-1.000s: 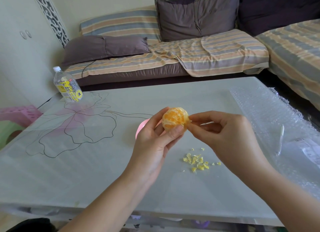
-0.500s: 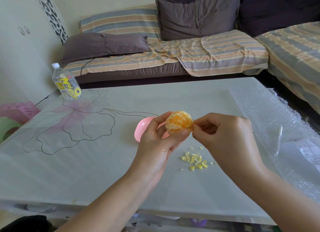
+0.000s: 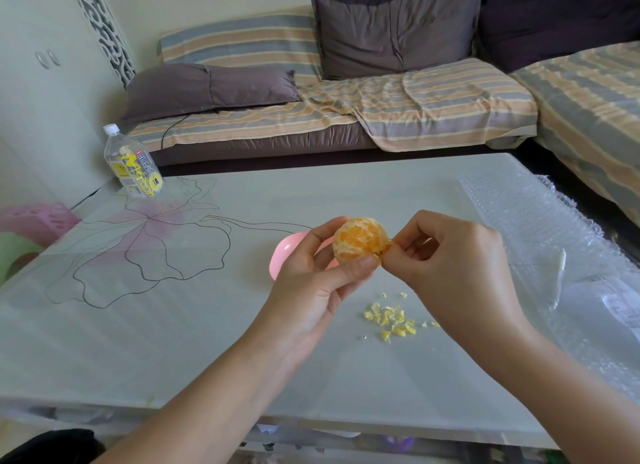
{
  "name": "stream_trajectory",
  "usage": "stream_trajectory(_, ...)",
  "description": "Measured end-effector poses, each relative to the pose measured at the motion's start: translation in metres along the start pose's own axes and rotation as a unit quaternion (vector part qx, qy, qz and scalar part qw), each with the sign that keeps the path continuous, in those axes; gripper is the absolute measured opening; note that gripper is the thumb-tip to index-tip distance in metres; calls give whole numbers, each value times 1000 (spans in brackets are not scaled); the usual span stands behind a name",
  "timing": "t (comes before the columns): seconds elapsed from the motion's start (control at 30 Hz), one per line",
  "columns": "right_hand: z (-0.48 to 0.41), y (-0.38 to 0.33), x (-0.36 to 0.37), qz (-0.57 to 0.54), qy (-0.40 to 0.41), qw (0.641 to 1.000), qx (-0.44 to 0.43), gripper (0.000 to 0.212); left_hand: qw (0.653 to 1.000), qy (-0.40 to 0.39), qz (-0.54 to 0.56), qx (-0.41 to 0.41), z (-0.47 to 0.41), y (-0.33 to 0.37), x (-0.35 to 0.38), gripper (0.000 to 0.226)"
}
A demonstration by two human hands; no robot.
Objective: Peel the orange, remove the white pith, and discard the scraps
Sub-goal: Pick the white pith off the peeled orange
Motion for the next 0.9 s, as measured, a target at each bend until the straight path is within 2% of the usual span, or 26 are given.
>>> stream_trajectory(0.4,-2,1,-3,-32,-12,999,36,12,998,-43,37,-9,4,5,1,54)
stream_trajectory(0.57,-3,3,-5,-102,-45,993,37,14,997,-46,58,-23,4,5,0,60)
stream_trajectory(0.73,3,-2,-9,-146,-62,987,0,12,997,-30,68,-31,3,2,-3,64)
stream_trajectory(0.9,6,-1,-8,-63,-30,995,-65,9,1000,3,-10,-19,5,-1,-1,63)
Point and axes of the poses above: each hand's wrist, its own z-axis away from the middle knuckle, its own x-axis out of the palm, y = z × x, the point moved 3 cm from there along -z, towards the middle knuckle, and after that the axes turned 12 degrees about -z, right-handed, at the moved point
